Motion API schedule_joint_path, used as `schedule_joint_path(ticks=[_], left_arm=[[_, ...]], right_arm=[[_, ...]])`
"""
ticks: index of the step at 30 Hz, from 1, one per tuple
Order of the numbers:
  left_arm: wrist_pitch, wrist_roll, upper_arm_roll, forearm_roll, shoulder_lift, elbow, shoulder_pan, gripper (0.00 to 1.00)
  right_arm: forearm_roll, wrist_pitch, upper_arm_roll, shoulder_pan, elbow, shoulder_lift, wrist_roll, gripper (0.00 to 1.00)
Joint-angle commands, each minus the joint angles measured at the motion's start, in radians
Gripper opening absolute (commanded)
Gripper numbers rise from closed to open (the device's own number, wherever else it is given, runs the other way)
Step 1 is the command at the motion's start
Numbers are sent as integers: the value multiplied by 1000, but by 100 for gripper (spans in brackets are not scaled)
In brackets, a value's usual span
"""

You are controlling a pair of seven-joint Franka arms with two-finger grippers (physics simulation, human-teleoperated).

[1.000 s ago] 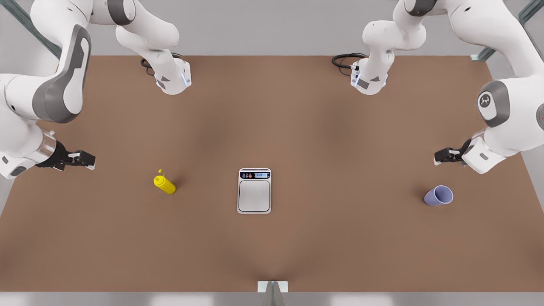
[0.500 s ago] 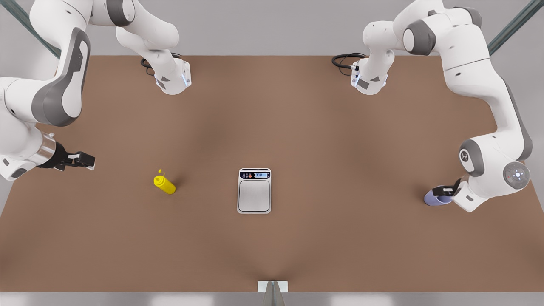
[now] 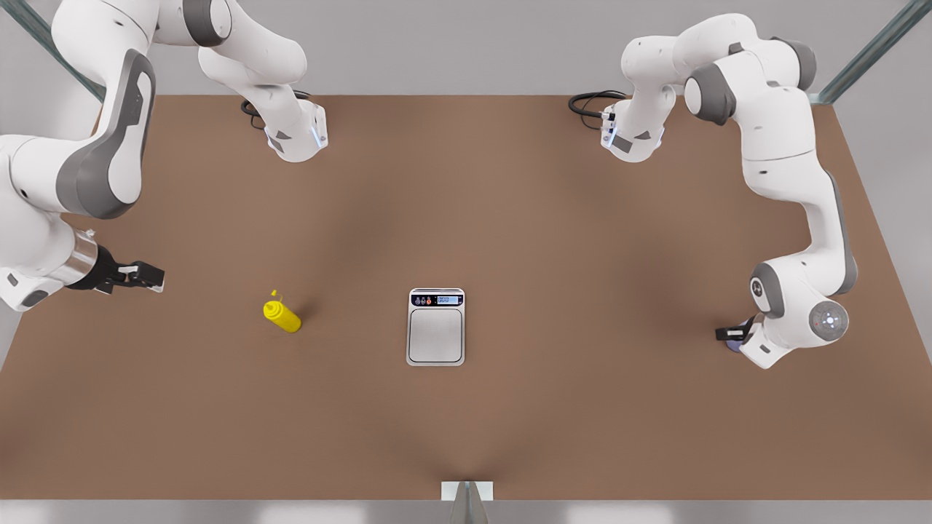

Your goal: Move cup to the weight, pick up sauce bottle, pour sauce

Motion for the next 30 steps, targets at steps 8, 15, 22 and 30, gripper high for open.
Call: schedule_joint_path(ticks=[8, 15, 22, 30], left_arm=[[25, 0, 2, 9, 18, 0, 0, 33], [63, 2, 2, 14, 29, 0, 0, 21], [64, 34, 2, 14, 29, 0, -2, 21], [52, 21, -8, -3, -8, 0, -9, 21]], right_arm=[[-2, 2, 0, 0, 1, 6, 0, 100], [-3, 3, 0, -3, 3, 6, -2, 100], [-2, 0, 0, -8, 4, 6, -3, 100], [106, -3, 0, -97, -8, 15, -291, 100]])
